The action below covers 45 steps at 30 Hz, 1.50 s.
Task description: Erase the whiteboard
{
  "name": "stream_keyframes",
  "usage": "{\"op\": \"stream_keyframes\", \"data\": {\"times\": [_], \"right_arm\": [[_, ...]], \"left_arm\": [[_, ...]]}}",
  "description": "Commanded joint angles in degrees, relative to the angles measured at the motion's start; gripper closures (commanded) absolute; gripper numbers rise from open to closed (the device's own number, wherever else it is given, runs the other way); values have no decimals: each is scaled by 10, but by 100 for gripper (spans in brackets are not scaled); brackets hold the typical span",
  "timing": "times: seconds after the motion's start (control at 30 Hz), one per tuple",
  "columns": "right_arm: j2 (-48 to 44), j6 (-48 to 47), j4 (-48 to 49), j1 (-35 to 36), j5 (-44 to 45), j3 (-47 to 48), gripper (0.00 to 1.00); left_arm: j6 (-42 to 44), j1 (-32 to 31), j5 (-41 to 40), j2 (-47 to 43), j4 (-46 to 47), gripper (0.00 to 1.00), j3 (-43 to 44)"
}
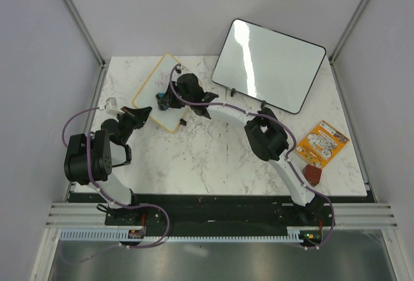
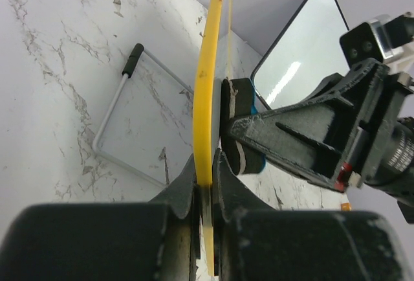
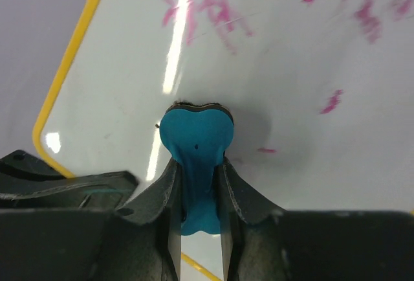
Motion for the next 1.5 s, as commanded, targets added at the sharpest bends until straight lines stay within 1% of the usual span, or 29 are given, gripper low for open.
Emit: {"op": "stream_keyframes", "data": {"times": [0.0,0.1,0.17,0.23,0.3,0.47,0.57,0.7,0.87,1.03,1.13,1.23,1.3,1.47], "right_arm": [[79,-9,-141,-43,43,-8,100],[102,-20,-151,-55,32,29,100],[118,-30,-133,-54,-8,48,100],[127,-28,-119,-50,-24,59,100],[139,-26,-120,-47,-14,80,100],[149,-2,-126,-46,49,107,100],[145,-3,-126,-43,65,101,100],[137,-12,-124,-32,60,80,100],[125,-40,-126,20,58,57,100],[130,-24,-124,61,8,41,100],[123,-14,-114,73,0,16,100],[111,-6,-111,66,15,-3,100],[106,-1,-111,57,43,-10,100],[99,16,-110,-2,77,2,100]], "left_arm": [[83,-29,89,-7,11,98,-5],[83,-29,89,-8,11,98,-5],[83,-29,89,-8,11,98,-4],[83,-29,90,-7,11,98,-4],[83,-29,89,-8,11,98,-4],[83,-29,90,-7,11,98,-5],[83,-29,90,-8,11,98,-5],[83,-29,90,-8,12,98,-5],[83,-30,91,-8,11,98,-5],[83,-30,91,-8,12,98,-5],[83,-29,91,-7,11,98,-5],[83,-30,91,-8,12,98,-5],[83,-30,92,-7,11,98,-5],[83,-30,92,-7,11,98,-5]]}}
